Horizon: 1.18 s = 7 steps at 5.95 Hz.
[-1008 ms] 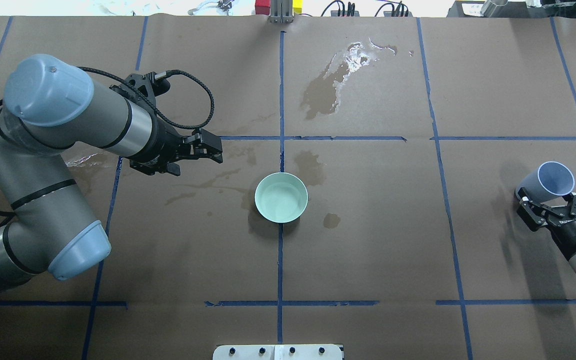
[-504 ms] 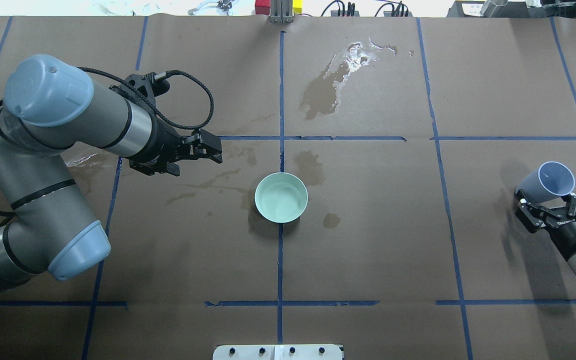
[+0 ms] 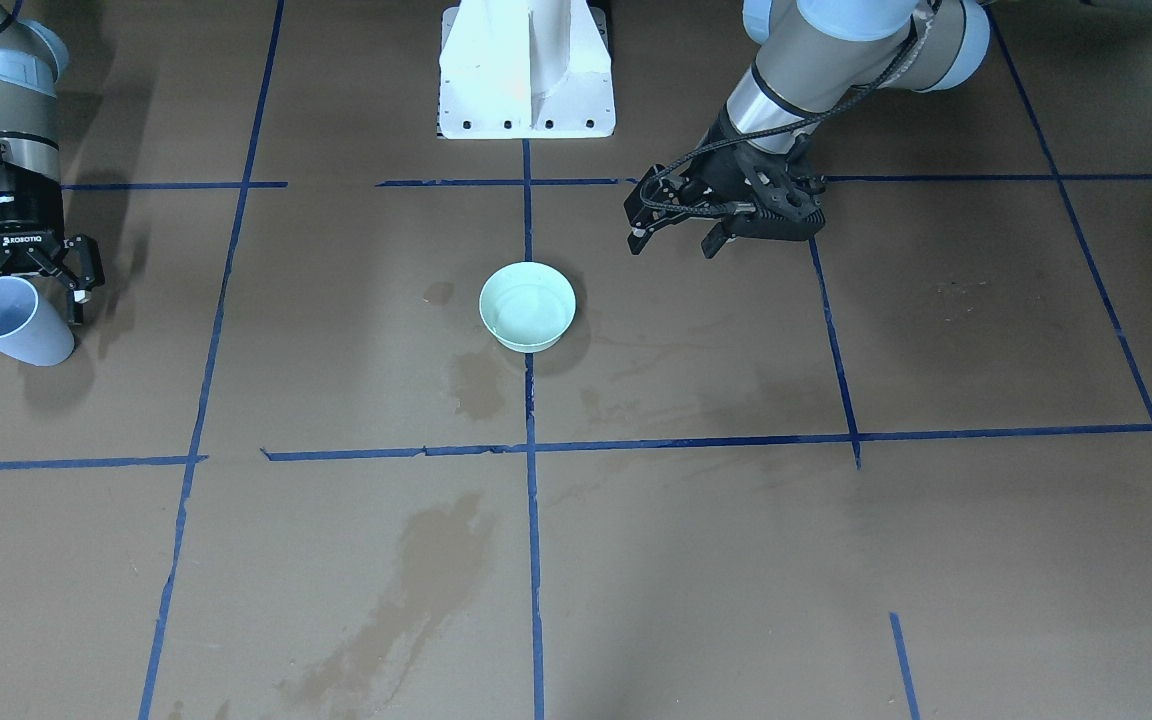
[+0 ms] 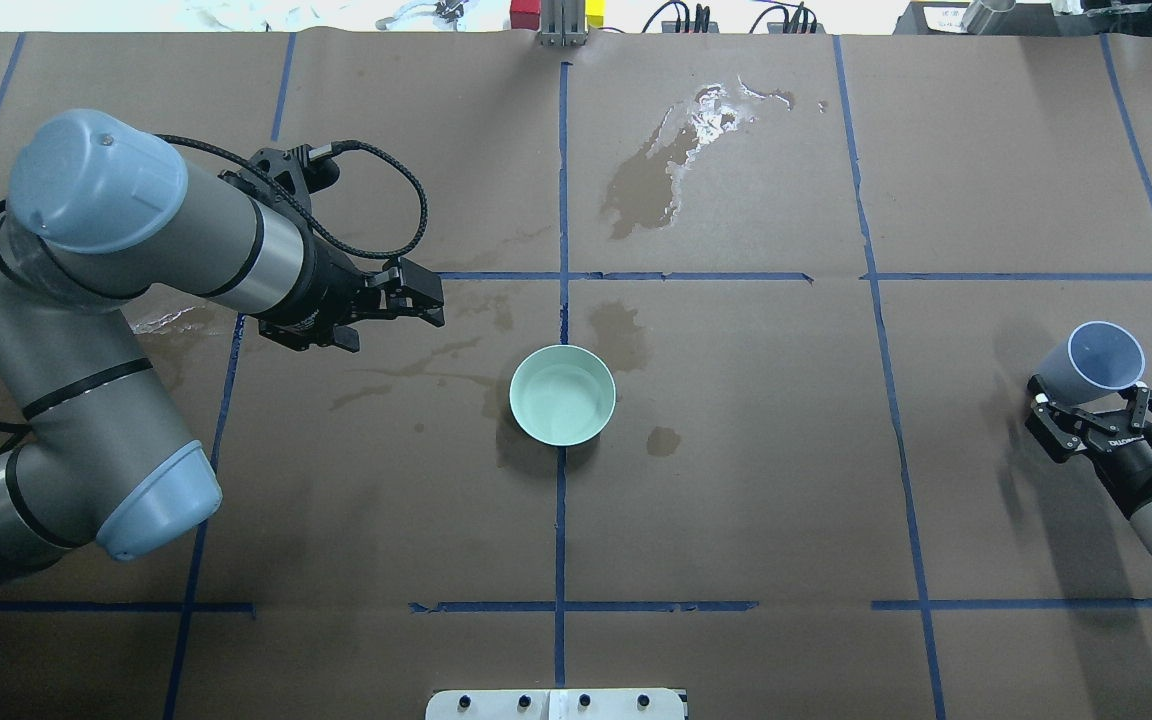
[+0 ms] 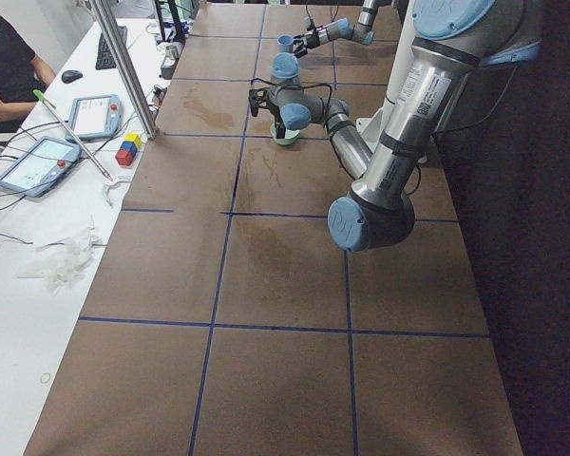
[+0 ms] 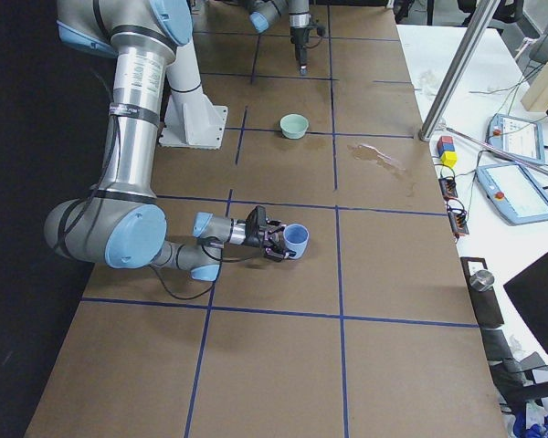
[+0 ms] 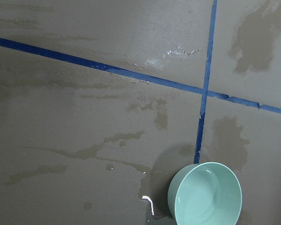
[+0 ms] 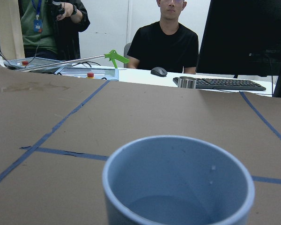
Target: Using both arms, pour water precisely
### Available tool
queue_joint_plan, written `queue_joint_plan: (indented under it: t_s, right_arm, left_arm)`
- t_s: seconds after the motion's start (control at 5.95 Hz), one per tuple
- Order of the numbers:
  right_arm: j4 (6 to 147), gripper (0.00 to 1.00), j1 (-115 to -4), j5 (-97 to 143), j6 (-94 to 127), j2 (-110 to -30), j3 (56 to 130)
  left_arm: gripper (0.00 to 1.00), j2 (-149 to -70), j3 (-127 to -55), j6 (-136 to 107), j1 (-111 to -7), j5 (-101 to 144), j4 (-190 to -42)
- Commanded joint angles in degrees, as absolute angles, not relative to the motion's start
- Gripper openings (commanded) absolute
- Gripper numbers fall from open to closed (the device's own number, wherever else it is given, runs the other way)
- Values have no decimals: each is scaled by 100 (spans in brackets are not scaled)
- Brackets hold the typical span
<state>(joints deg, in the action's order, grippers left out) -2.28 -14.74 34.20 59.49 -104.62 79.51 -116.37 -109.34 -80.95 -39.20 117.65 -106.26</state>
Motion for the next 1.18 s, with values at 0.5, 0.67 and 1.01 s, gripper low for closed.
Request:
queue_joint_plan:
  t_s: [0.5,0.67,1.01]
  right_arm:
    - [-220,98,-1687,3472,5950,-10459,7910]
    - [-220,97,-1714,3472,5950,-10459,7910]
    - [-228,41,-1819,3480,5941,-10284,7928]
  left_arm:
    - [100,-11637,-10942,-8095,-3920,11733,-10626]
    - [100,-11637,-10951,-8095,-3920,11733,-10626]
    - [100,-11637,-10960,-8095,-3920,11733,-10626]
